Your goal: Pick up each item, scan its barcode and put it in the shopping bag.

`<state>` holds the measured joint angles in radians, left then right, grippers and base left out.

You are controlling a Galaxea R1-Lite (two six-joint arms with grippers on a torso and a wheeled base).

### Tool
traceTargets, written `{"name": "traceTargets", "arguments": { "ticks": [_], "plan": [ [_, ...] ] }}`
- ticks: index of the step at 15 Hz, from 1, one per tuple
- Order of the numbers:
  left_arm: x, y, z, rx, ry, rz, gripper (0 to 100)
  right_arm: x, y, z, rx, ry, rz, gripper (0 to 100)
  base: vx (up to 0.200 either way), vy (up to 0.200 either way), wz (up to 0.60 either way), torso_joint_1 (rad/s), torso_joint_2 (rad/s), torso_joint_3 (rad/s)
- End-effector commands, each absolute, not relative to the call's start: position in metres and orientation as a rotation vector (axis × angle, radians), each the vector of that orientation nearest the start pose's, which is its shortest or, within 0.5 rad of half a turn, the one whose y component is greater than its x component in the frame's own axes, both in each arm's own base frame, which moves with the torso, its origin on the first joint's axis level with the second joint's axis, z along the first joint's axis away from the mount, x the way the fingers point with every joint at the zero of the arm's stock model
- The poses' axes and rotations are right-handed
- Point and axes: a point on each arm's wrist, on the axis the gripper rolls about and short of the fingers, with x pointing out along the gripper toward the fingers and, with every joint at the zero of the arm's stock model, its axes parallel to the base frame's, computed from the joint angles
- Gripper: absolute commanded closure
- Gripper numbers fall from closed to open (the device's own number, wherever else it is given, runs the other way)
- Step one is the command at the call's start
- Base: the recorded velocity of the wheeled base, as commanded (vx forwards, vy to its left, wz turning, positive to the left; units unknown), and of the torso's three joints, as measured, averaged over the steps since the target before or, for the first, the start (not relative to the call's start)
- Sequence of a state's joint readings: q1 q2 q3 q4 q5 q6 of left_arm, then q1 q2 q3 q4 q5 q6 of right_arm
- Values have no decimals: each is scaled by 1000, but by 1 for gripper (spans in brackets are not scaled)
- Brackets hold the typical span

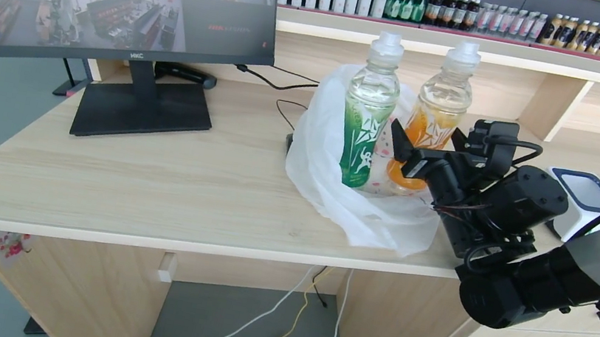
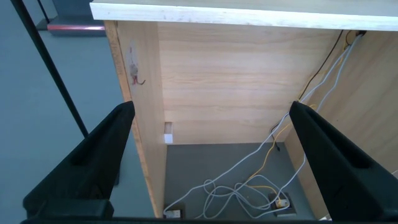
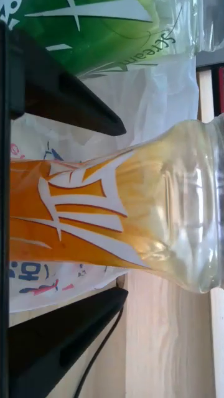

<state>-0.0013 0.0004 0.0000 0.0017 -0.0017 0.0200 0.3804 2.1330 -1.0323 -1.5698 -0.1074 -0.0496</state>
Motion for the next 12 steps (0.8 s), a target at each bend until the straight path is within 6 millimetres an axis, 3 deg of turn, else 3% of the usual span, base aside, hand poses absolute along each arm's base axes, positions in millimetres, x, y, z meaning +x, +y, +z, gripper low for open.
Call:
{"name": "traceTargets", "arguments": {
  "ticks": [1,9,12],
  "plan": [
    [-23,0,75,20,2,-3,0,370,145,179,68,-466,257,0,0,0,0,0,0,0],
    [-23,0,75,20,2,-3,0,364,142,188,71,-479,253,0,0,0,0,0,0,0],
    [-23,0,75,20,2,-3,0,352,137,198,74,-491,254,0,0,0,0,0,0,0]
  ]
}}
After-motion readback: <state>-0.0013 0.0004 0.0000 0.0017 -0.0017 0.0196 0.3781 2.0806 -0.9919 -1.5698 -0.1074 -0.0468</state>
